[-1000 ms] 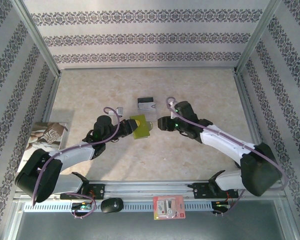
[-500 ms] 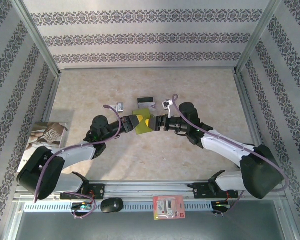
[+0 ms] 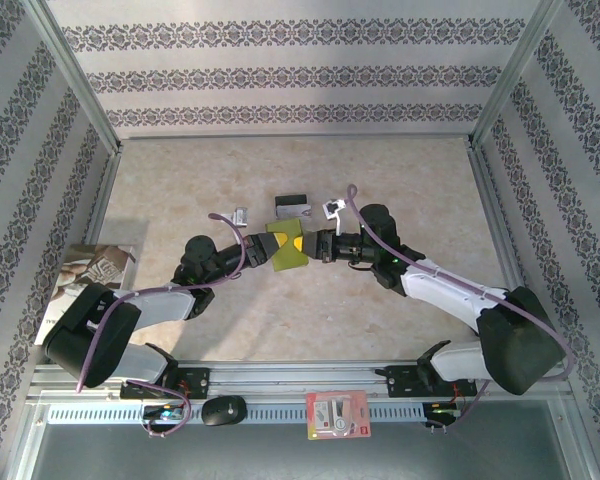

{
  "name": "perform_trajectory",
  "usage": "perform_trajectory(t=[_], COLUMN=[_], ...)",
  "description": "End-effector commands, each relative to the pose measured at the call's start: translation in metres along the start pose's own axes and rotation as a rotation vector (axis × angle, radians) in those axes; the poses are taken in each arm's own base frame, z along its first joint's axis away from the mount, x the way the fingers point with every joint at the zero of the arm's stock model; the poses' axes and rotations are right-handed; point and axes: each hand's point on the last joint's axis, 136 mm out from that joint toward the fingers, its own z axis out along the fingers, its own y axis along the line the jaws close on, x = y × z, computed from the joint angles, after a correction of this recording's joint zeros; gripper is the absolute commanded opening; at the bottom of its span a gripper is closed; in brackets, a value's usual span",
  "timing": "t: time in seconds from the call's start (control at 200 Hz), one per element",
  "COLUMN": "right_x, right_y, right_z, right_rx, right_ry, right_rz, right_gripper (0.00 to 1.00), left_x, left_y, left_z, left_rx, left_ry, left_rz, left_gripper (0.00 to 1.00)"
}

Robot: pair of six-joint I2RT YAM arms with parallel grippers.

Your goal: Take the credit cards out of the card holder

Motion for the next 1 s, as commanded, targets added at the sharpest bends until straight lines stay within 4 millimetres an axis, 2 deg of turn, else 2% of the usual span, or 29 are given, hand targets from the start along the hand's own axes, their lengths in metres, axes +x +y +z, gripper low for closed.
perform_trajectory(t=[0.0, 0.025, 0.05, 0.14, 0.255, 0.41, 0.545, 0.65, 0.759, 0.954, 0.999], right_x=[-0.002, -0.003, -0.003, -0.004, 0.004, 0.020, 0.025, 0.031, 0.048, 0.076, 0.082], right_y=[0.007, 0.007, 0.006, -0.004, -0.028, -0.061, -0.076, -0.084, -0.093, -0.090, -0.088], right_z=[-0.007, -0.008, -0.010, -0.018, -0.037, -0.071, -0.076, -0.059, -0.030, 0.030, 0.043], right_rx=[-0.013, -0.005, 0.014, 0.118, 0.368, 0.756, 0.985, 1.087, 1.106, 1.044, 1.010], right_ry=[-0.013, -0.019, -0.021, -0.017, 0.045, 0.179, 0.276, 0.360, 0.468, 0.558, 0.563], right_rz=[-0.007, -0.009, -0.004, 0.007, 0.002, -0.073, -0.209, -0.328, -0.369, -0.417, -0.396], right_gripper=[0.10, 0.07, 0.04, 0.00, 0.00, 0.00, 0.00, 0.00, 0.00, 0.00, 0.06], left_x=[-0.011, -0.012, -0.013, -0.015, -0.019, -0.026, -0.027, -0.027, -0.029, -0.040, -0.042], left_y=[-0.014, -0.012, -0.010, -0.005, 0.002, 0.014, 0.017, 0.021, 0.023, 0.023, 0.022], left_z=[0.001, -0.001, -0.002, -0.007, -0.016, -0.033, -0.042, -0.047, -0.057, -0.093, -0.102], left_rx=[0.045, 0.035, 0.027, -0.021, -0.134, -0.331, -0.393, -0.418, -0.461, -0.577, -0.601], left_ry=[-0.049, -0.059, -0.070, -0.089, -0.097, -0.087, -0.090, -0.098, -0.110, -0.201, -0.224], left_rz=[0.018, 0.011, 0.010, 0.017, 0.057, 0.145, 0.171, 0.171, 0.175, 0.197, 0.202], left_gripper=[0.19, 0.31, 0.39, 0.51, 0.56, 0.57, 0.57, 0.57, 0.57, 0.56, 0.56])
